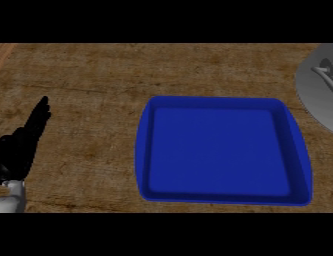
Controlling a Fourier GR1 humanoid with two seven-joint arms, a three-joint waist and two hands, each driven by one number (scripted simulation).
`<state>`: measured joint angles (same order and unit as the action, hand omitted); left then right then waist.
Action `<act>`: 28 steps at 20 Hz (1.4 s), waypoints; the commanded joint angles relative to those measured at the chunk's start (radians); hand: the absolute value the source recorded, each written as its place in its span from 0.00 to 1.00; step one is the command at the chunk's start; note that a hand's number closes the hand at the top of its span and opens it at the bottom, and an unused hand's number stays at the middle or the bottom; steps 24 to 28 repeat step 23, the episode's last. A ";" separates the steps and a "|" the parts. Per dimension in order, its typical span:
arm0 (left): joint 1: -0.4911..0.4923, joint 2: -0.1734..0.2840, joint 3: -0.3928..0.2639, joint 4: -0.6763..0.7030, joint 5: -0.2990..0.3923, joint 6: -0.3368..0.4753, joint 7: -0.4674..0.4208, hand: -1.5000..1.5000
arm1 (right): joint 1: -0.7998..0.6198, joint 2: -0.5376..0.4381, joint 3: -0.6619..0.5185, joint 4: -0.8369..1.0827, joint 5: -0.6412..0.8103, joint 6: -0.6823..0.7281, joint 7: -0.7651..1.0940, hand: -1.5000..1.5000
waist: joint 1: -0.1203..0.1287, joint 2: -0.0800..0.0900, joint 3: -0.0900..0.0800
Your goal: Pick the sweet potato from the tray and place it in the pot
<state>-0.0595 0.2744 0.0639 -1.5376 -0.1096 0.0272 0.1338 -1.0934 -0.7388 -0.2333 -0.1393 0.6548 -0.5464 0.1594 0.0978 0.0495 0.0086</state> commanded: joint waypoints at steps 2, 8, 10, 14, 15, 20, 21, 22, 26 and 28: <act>0.013 -0.001 -0.001 -0.019 0.008 -0.008 0.017 0.50 | 0.005 0.003 -0.090 -0.064 -0.087 -0.079 -0.132 0.00 | -0.002 -0.010 0.002; 0.019 0.006 0.025 0.007 0.018 -0.008 -0.002 0.50 | 0.017 0.046 -0.258 -0.153 -0.259 -0.177 -0.313 0.00 | -0.018 -0.014 0.000; 0.017 -0.005 0.005 0.024 -0.006 -0.001 -0.019 0.50 | 0.026 0.029 -0.299 -0.145 -0.303 -0.119 -0.351 0.00 | -0.035 -0.017 -0.002; 0.056 -0.001 0.016 -0.017 -0.018 0.016 0.002 0.50 | 0.007 0.009 -0.316 -0.112 -0.325 -0.034 -0.382 0.00 | -0.036 -0.027 -0.005; 0.042 -0.007 0.016 -0.009 -0.015 0.018 0.003 0.50 | 0.066 0.004 -0.358 -0.109 -0.373 0.028 -0.440 0.00 | -0.044 -0.025 -0.003; 0.051 0.019 0.054 -0.019 -0.003 0.006 0.016 0.50 | 0.154 0.026 -0.416 -0.133 -0.452 0.086 -0.541 0.00 | -0.074 -0.039 -0.006; 0.065 0.032 0.080 0.006 0.019 -0.013 -0.003 0.50 | 0.170 -0.004 -0.418 -0.154 -0.463 0.125 -0.543 0.00 | -0.083 -0.044 -0.007; 0.076 0.006 0.058 0.029 -0.001 -0.003 -0.044 0.50 | 0.204 0.042 -0.432 -0.174 -0.485 0.086 -0.588 0.00 | -0.086 -0.045 -0.007; 0.104 0.001 0.060 0.023 -0.014 0.008 -0.054 0.50 | 0.203 0.032 -0.421 -0.192 -0.490 0.109 -0.543 0.00 | -0.089 -0.048 -0.008; 0.104 0.001 0.060 0.023 -0.014 0.008 -0.054 0.50 | 0.203 0.032 -0.421 -0.192 -0.490 0.109 -0.543 0.00 | -0.089 -0.048 -0.008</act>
